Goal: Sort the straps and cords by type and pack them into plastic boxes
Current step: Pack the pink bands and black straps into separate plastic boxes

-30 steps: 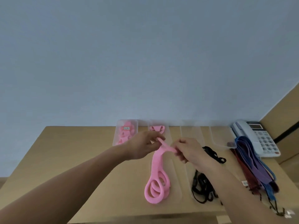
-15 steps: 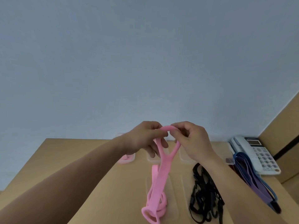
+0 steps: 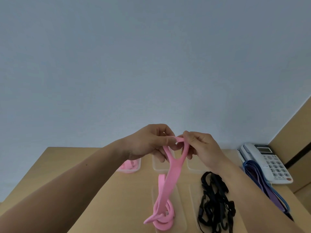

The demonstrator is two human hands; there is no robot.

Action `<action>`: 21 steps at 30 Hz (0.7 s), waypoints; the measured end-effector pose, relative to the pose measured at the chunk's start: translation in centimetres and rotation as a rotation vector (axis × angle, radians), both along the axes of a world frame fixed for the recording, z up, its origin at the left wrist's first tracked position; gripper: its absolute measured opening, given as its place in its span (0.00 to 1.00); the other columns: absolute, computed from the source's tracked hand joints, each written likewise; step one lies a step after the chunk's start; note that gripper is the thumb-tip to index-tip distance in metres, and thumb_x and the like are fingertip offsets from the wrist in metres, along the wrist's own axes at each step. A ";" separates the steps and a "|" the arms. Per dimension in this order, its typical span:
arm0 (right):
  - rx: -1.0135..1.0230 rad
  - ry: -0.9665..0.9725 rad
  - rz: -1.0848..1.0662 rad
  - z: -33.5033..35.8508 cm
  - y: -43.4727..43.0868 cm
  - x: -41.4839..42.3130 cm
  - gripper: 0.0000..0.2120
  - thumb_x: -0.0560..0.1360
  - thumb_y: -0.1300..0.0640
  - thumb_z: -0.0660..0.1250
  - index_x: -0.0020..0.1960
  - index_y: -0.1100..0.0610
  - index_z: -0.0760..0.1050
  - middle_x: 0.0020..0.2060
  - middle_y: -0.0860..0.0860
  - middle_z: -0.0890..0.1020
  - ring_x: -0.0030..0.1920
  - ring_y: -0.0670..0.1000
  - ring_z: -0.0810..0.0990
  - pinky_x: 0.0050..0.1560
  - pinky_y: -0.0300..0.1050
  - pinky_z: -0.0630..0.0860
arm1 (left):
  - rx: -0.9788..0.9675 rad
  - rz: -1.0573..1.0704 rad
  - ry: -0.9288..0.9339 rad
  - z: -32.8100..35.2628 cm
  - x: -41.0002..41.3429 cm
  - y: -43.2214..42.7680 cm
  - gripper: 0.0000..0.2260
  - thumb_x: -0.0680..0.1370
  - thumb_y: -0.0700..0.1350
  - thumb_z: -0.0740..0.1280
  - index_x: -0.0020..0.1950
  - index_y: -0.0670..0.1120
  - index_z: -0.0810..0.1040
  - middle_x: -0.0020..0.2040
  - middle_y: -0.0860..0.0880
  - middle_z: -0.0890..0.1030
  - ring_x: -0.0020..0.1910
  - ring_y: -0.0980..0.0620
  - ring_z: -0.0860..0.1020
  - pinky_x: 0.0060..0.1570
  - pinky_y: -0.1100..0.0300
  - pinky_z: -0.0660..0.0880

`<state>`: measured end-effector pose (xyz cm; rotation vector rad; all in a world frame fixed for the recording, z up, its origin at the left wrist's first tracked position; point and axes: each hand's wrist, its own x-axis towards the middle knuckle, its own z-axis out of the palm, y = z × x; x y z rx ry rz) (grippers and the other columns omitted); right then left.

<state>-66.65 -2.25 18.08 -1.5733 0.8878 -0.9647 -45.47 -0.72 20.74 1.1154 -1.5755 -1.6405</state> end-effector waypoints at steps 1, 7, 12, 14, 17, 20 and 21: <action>0.020 0.013 0.020 0.0 0.0 0.0 0.19 0.75 0.45 0.64 0.44 0.60 0.83 0.38 0.59 0.84 0.32 0.56 0.74 0.33 0.43 0.74 | -0.025 0.010 -0.025 0.0 0.0 0.0 0.07 0.80 0.41 0.68 0.53 0.39 0.75 0.46 0.43 0.84 0.39 0.45 0.82 0.36 0.58 0.79; -0.085 0.074 -0.020 -0.2 0.1 0.5 0.03 0.74 0.59 0.73 0.41 0.54 0.84 0.32 0.50 0.83 0.29 0.44 0.75 0.29 0.35 0.70 | 0.014 0.120 -0.043 -0.5 -0.2 0.4 0.07 0.78 0.38 0.68 0.54 0.36 0.75 0.47 0.36 0.82 0.39 0.45 0.79 0.37 0.59 0.78; -0.245 0.129 -0.088 -0.4 0.3 1.1 0.01 0.72 0.55 0.75 0.44 0.50 0.83 0.38 0.44 0.85 0.40 0.43 0.83 0.39 0.32 0.76 | 0.195 0.021 -0.030 -0.5 0.0 0.6 0.13 0.81 0.43 0.63 0.57 0.33 0.75 0.53 0.30 0.81 0.44 0.39 0.82 0.39 0.56 0.79; -0.310 0.175 -0.125 -0.6 0.4 1.1 0.04 0.73 0.57 0.75 0.44 0.49 0.83 0.38 0.42 0.85 0.39 0.42 0.82 0.39 0.30 0.75 | 0.192 0.004 -0.035 -0.4 0.2 0.7 0.09 0.80 0.42 0.64 0.54 0.36 0.76 0.50 0.31 0.82 0.43 0.38 0.83 0.37 0.56 0.79; -0.368 0.180 -0.158 -0.8 0.6 1.4 0.10 0.73 0.61 0.74 0.44 0.46 0.81 0.38 0.40 0.84 0.37 0.40 0.81 0.38 0.29 0.74 | 0.154 0.054 0.004 -0.3 0.3 0.7 0.07 0.79 0.41 0.67 0.53 0.38 0.75 0.44 0.36 0.83 0.39 0.43 0.83 0.36 0.58 0.78; -0.401 0.183 -0.187 -0.7 0.8 1.7 0.07 0.73 0.60 0.74 0.45 0.48 0.81 0.38 0.39 0.83 0.36 0.41 0.80 0.38 0.31 0.74 | 0.147 0.102 0.028 -0.5 0.1 0.7 0.07 0.78 0.41 0.68 0.53 0.39 0.75 0.42 0.38 0.83 0.37 0.44 0.82 0.35 0.58 0.78; -0.411 0.191 -0.191 -0.7 0.8 1.7 0.06 0.73 0.60 0.74 0.46 0.49 0.82 0.39 0.39 0.83 0.36 0.41 0.80 0.37 0.31 0.74 | 0.148 0.106 0.029 -0.5 -0.1 0.7 0.08 0.78 0.42 0.68 0.53 0.39 0.76 0.44 0.37 0.83 0.37 0.44 0.82 0.35 0.57 0.78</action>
